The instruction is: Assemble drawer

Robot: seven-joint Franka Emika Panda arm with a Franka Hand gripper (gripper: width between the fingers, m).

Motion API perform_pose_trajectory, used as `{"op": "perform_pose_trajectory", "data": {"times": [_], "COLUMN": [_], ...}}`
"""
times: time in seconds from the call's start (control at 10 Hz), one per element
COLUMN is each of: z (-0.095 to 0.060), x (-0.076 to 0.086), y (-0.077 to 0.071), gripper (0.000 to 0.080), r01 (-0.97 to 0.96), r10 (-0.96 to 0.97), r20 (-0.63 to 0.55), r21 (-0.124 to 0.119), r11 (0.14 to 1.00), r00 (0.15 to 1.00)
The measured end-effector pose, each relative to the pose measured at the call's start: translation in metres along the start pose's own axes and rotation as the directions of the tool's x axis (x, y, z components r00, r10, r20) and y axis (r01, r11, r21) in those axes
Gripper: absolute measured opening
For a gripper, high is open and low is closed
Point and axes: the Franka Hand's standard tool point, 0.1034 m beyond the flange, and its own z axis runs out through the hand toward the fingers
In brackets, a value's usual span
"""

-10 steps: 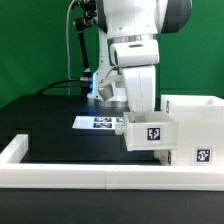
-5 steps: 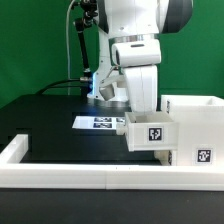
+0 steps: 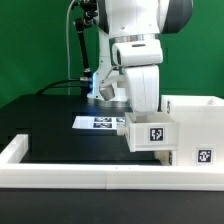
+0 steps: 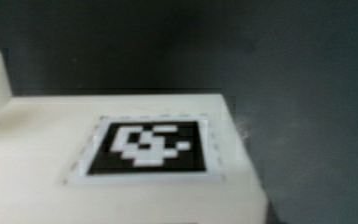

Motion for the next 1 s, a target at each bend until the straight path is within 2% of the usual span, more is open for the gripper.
{"op": "perform_pose_trajectory", "data": {"times": [0.2,0.4,0.5,0.6,0.7,0.8,1.0], "z": [0.000,0.000,0.000,0.000,-0.001,-0.005,-0.022], "x": [0.000,0.001,-0.001,-0.001,-0.001,-0.001,0.000], "y": [0.000,0.000,0.000,-0.001,-0.001,0.001,0.009], "gripper": [0.0070,0.0355,0.0355,0.0559,0.0559,0.0634,0.0647], "r01": [0.000,0.011,0.002,-0.015,-0.016,-0.017,-0.025], "r10": [0.000,-0.011,-0.002,0.015,0.016,0.017,0.026], "r20": [0.000,-0.002,-0.001,-0.001,0.000,0.003,0.016], "r21": [0.001,0.000,0.000,0.001,0.000,-0.004,-0.008], "r11": [1.000,1.000,1.000,1.000,1.000,1.000,1.000], "r00": [1.000,1.000,1.000,1.000,1.000,1.000,1.000]}}
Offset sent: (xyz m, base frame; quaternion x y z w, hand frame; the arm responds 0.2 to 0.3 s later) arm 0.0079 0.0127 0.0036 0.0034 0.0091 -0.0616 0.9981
